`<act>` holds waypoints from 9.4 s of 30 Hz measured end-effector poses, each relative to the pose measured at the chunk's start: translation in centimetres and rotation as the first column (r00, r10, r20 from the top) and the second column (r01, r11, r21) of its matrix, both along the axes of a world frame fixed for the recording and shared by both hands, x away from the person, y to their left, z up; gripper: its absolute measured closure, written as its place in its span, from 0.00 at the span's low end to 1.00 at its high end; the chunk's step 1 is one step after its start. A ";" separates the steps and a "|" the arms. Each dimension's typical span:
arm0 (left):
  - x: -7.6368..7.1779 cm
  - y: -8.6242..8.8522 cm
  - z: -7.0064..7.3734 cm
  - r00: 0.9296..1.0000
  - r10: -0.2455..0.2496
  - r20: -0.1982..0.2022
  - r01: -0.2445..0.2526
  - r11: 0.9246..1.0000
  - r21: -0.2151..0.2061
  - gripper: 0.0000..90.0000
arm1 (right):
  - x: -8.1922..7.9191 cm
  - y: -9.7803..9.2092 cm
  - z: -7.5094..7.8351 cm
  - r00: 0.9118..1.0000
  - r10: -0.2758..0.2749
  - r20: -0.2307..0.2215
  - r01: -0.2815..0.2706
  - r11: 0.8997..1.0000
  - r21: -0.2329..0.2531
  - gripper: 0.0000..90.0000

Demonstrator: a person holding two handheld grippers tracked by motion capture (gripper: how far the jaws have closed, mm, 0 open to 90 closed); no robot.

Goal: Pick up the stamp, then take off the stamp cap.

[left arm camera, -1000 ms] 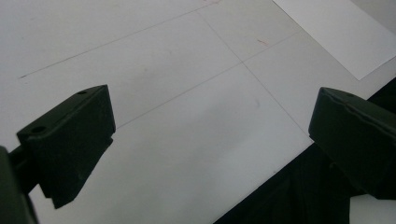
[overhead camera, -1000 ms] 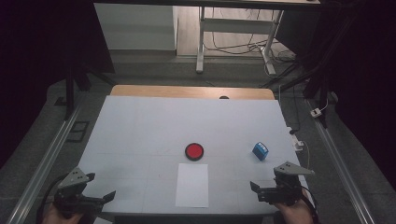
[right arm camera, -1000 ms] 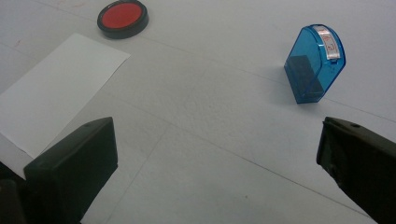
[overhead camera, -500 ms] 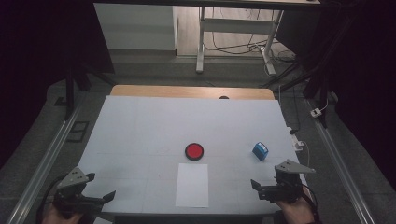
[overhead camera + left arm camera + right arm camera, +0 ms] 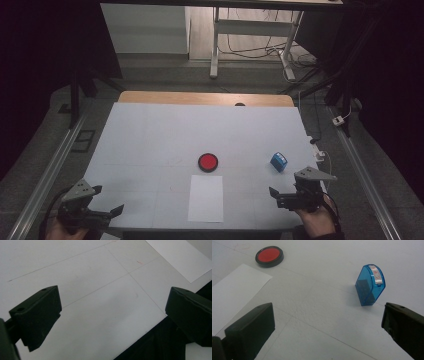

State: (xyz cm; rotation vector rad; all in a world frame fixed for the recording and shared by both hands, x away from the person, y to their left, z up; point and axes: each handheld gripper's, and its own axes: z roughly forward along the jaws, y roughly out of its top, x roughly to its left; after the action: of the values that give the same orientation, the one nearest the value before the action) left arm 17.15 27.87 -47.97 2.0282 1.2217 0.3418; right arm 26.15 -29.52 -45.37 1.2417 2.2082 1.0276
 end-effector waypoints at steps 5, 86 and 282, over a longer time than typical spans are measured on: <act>0.0 0.0 0.0 1.000 -0.002 0.001 0.002 1.000 0.002 0.01 | 0.5 -0.2 -0.1 1.000 -0.004 0.011 0.004 1.000 -0.006 0.00; 0.1 -0.2 0.0 1.000 -0.013 -0.005 0.013 1.000 0.015 0.00 | 12.1 -1.1 -3.0 0.992 -0.068 -0.106 0.052 0.987 -0.150 0.01; 3.5 -5.9 0.5 0.959 -0.276 0.069 0.280 0.959 -0.053 0.00 | 3.0 15.2 3.0 0.749 0.662 -0.033 -0.659 0.749 0.067 0.78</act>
State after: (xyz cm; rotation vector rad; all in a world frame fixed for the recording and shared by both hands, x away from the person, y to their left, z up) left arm 20.61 21.97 -47.50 2.0853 0.8826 0.2241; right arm 29.13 -14.37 -42.37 0.4686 2.7582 1.3092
